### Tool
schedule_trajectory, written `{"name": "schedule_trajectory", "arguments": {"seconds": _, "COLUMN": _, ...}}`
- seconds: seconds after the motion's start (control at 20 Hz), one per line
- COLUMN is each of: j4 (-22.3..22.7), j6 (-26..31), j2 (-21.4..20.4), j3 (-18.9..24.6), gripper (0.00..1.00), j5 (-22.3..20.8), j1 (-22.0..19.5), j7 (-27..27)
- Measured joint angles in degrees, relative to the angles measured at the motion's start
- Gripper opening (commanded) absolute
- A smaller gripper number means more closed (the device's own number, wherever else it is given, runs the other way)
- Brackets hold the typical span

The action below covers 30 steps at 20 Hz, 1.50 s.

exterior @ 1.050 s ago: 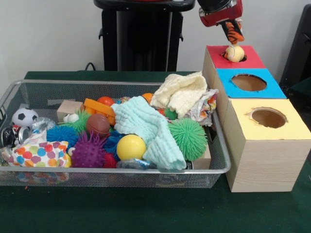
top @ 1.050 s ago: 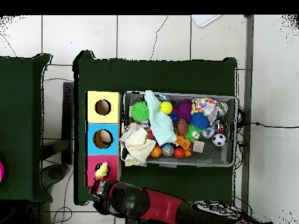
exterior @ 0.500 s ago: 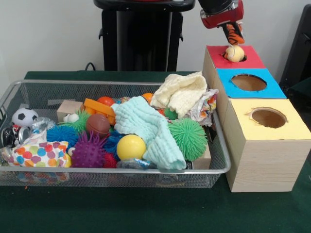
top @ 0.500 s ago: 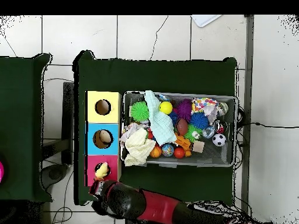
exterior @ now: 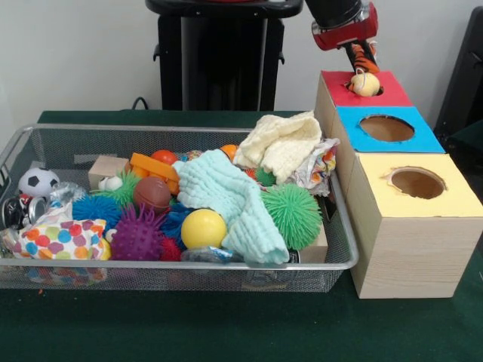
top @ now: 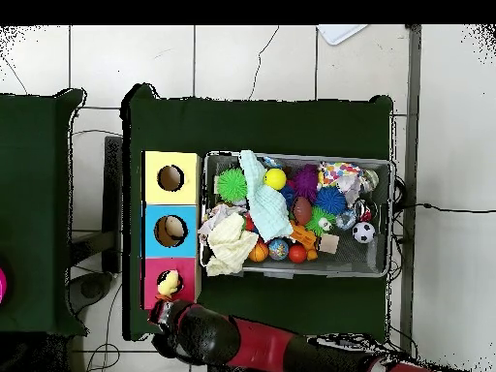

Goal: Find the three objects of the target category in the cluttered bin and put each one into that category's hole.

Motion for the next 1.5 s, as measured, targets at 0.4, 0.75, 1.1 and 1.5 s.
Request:
{"name": "schedule_trajectory", "arguments": {"seconds": 0.4, "j4": -0.2, "j6": -0.1, "j2": 0.0, "j3": -0.2, "gripper": 0.0, "j5": -1.4, "j1": 0.0, "j7": 0.0}}
{"name": "schedule_trajectory", "arguments": {"seconds": 0.75, "j4": -0.2, "j6": -0.6, "j2": -0.3, "j3": -0.6, "gripper": 0.0, "j5": -2.3, "j1": 0.6, "j7": 0.0}}
{"name": "schedule_trajectory", "arguments": {"seconds": 1.1, "j4": -0.2, "j6": -2.6, "j2": -0.8, "j3": -1.4, "gripper": 0.0, "j5": -5.7, "j1": 1.5, "j7": 0.0}}
{"name": "schedule_trajectory", "arguments": {"seconds": 1.5, "j4": -0.3, "j6": -4.5, "j2": -1.1, "j3": -2.2, "gripper": 0.0, "j5": -9.4, "j1": 2.2, "j7": 0.0}}
